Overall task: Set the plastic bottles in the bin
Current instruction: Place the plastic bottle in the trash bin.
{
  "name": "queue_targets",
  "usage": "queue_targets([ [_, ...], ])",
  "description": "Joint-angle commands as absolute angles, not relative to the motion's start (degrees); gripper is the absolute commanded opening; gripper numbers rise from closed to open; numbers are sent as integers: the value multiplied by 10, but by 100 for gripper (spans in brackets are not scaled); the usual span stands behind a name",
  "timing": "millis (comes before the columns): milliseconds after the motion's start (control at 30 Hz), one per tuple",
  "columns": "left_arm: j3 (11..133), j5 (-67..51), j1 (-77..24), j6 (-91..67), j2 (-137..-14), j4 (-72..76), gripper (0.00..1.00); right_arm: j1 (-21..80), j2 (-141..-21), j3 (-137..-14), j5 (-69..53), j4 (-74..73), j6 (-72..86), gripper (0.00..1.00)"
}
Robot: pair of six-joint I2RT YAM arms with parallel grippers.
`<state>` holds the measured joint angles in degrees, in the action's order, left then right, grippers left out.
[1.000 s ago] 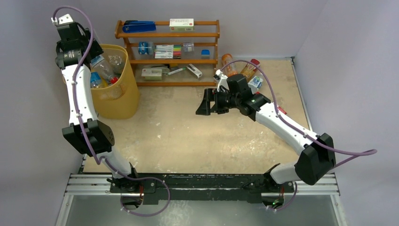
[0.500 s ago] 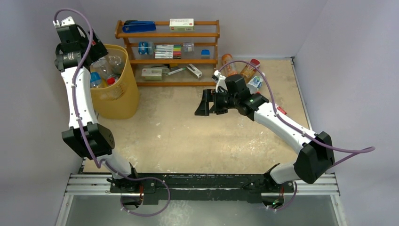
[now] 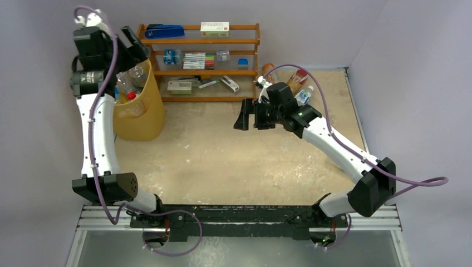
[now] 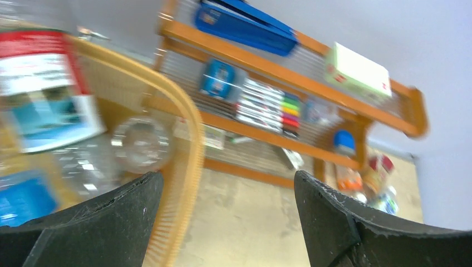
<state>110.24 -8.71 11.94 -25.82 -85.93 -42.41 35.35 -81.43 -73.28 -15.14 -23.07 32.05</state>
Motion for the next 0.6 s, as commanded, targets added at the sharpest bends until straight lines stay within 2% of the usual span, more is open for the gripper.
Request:
queue_targets([
  [0, 1096, -120, 55, -256, -848, -411, 88, 350, -802, -770, -56, -285, 330, 100],
  [133, 1068, -134, 18, -262, -834, -405, 88, 314, -780, -749, -29, -301, 343, 100],
  [333, 1034, -81, -107, -261, -820, -402, 88, 169, -726, -674, -9, -321, 374, 100],
  [567, 939, -47, -221, -273, -811, -369, 89, 99, -696, -656, 144, -392, 422, 100],
])
